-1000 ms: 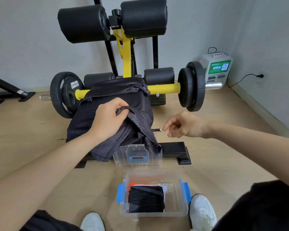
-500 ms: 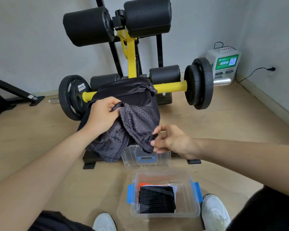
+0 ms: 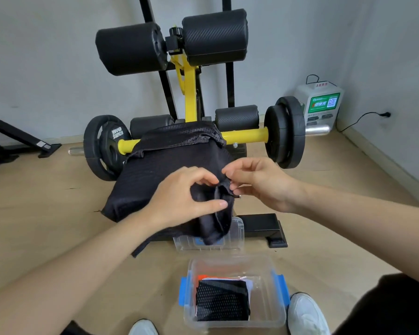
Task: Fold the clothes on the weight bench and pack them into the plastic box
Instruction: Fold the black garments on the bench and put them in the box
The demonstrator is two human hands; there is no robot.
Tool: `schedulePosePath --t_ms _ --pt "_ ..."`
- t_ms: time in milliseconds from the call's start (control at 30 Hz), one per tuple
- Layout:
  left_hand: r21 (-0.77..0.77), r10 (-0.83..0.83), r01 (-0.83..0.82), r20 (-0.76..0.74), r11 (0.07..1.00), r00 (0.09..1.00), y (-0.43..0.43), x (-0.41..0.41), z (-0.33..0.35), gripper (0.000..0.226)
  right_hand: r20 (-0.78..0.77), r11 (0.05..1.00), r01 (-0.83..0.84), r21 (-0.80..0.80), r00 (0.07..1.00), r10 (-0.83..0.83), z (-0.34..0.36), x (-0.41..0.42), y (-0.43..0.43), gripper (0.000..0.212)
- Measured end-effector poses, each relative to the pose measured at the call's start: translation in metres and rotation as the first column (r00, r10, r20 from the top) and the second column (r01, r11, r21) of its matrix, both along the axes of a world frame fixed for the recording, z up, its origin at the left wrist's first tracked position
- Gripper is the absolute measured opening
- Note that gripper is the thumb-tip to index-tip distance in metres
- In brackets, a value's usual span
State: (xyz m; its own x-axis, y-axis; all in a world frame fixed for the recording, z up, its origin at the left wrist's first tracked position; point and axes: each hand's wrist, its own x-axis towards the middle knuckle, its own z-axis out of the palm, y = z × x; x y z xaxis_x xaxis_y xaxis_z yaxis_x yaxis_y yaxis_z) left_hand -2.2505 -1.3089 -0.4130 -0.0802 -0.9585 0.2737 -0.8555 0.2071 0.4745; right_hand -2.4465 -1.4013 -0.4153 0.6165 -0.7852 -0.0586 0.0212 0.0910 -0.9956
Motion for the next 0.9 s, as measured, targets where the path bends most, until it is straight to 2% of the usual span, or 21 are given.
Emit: schedulePosePath --t_ms 167,300,400,533,600,667,767,900 --pt "-0.012 0.056 -0.062 -0.270 0.998 0.961 -0.010 -0.019 -0.003 0.005 0.077 1.000 -0.007 0.001 0.997 0.007 0.015 -0.008 -0.005 0.011" --pt "0.024 0.031 -0.023 -0.468 0.999 0.883 -0.010 -0.020 0.006 0.007 0.063 0.997 -0.013 -0.079 0.998 0.018 0.018 -0.017 -0.009 0.018" --pt "0.065 0.024 0.014 -0.550 0.998 0.835 -0.008 -0.020 0.010 0.007 0.036 0.983 -0.003 -0.184 0.999 0.010 0.018 -0.019 -0.008 0.028" --pt "0.028 -0.045 0.069 -0.516 0.997 0.855 -0.005 -0.027 0.009 0.042 0.083 0.973 0.062 -0.222 0.996 -0.045 0.021 -0.014 -0.003 0.017" --pt "-0.002 -0.060 0.068 -0.490 0.998 0.870 -0.004 -0.032 0.006 0.046 0.077 0.961 0.074 -0.265 0.995 -0.056 0.022 -0.012 0.000 0.008" --pt "-0.023 -0.038 0.031 -0.474 0.999 0.880 -0.006 -0.035 0.003 0.038 0.047 0.943 0.080 -0.322 0.997 -0.069 0.023 -0.012 0.000 0.006" --pt "-0.049 0.012 -0.038 -0.447 0.998 0.894 -0.011 -0.032 -0.003 0.013 0.003 0.919 0.107 -0.380 0.993 -0.114 0.020 -0.012 -0.003 0.017" --pt "-0.041 0.030 -0.054 -0.451 0.998 0.892 -0.012 -0.025 -0.003 0.006 -0.089 0.856 0.103 -0.506 0.981 -0.171 0.016 -0.016 -0.011 0.009"
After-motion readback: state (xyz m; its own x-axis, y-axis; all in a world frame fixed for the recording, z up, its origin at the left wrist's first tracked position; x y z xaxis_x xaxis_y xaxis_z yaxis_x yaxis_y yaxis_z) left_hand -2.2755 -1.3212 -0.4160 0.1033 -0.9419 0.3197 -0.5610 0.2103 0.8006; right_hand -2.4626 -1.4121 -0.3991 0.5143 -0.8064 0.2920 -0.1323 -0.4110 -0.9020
